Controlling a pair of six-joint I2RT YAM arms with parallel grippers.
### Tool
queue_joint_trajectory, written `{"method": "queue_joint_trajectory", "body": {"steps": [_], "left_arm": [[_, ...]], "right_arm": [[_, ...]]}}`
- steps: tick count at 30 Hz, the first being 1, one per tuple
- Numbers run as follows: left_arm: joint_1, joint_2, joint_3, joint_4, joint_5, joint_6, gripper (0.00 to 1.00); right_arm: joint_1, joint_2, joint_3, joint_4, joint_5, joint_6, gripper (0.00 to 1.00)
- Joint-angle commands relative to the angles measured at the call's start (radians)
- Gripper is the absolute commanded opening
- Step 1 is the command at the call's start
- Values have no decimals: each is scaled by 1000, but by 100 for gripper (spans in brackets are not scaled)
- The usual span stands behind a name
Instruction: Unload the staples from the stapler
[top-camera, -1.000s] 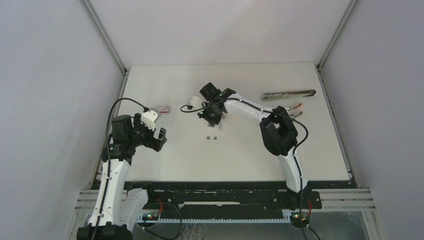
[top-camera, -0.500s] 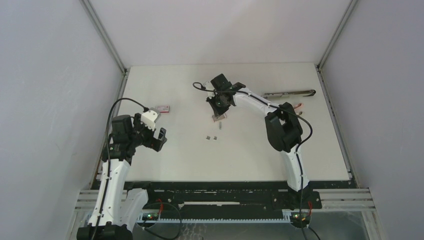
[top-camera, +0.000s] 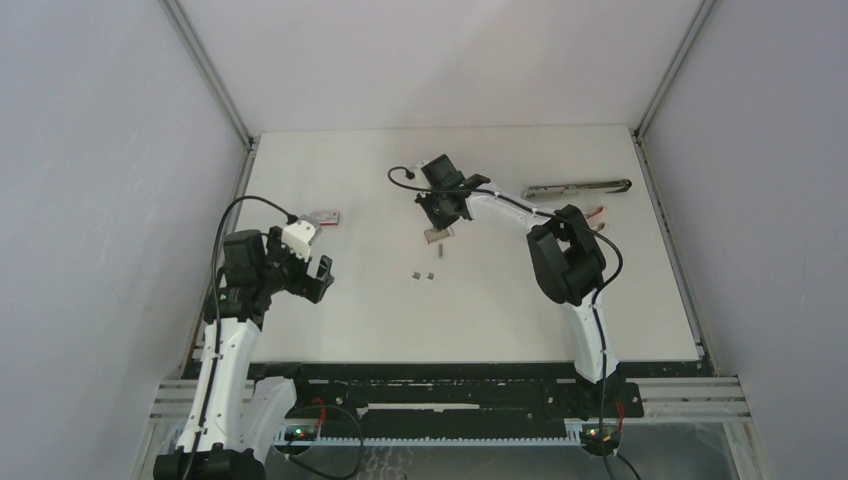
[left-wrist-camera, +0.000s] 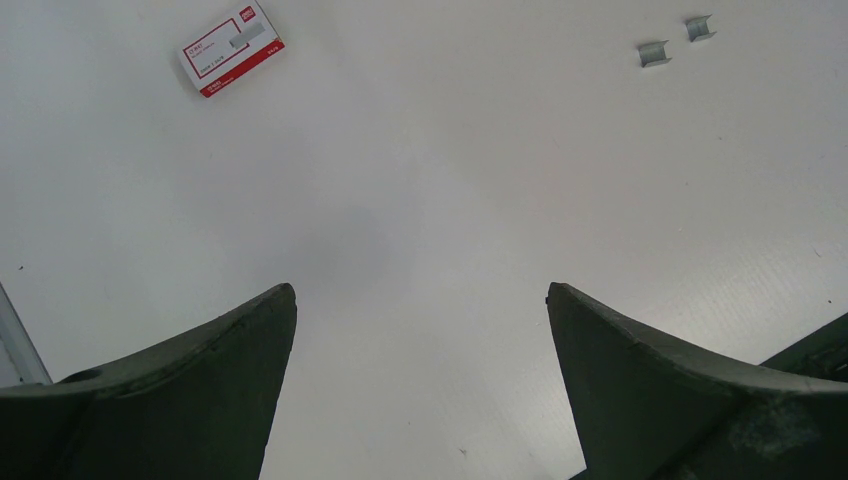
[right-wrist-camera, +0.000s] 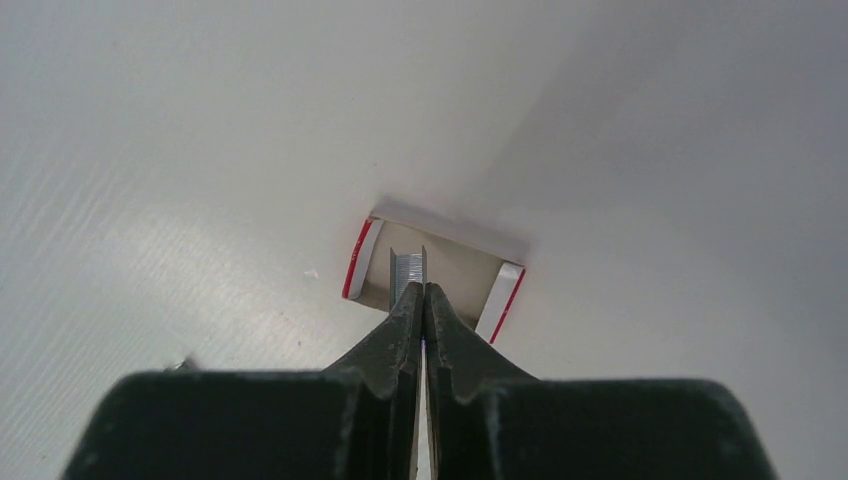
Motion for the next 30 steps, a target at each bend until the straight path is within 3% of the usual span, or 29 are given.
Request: {"method": "queue_joint_trajectory", "body": {"steps": [1,30], "left_arm": [[8,-8,-16,29,13,-10,100],[9,-16,-15,29,14,-9,100]], "right_arm": [[-1,-57,-3,73,42,13,0],[-15,-36,-9,62,35,71,0]]}}
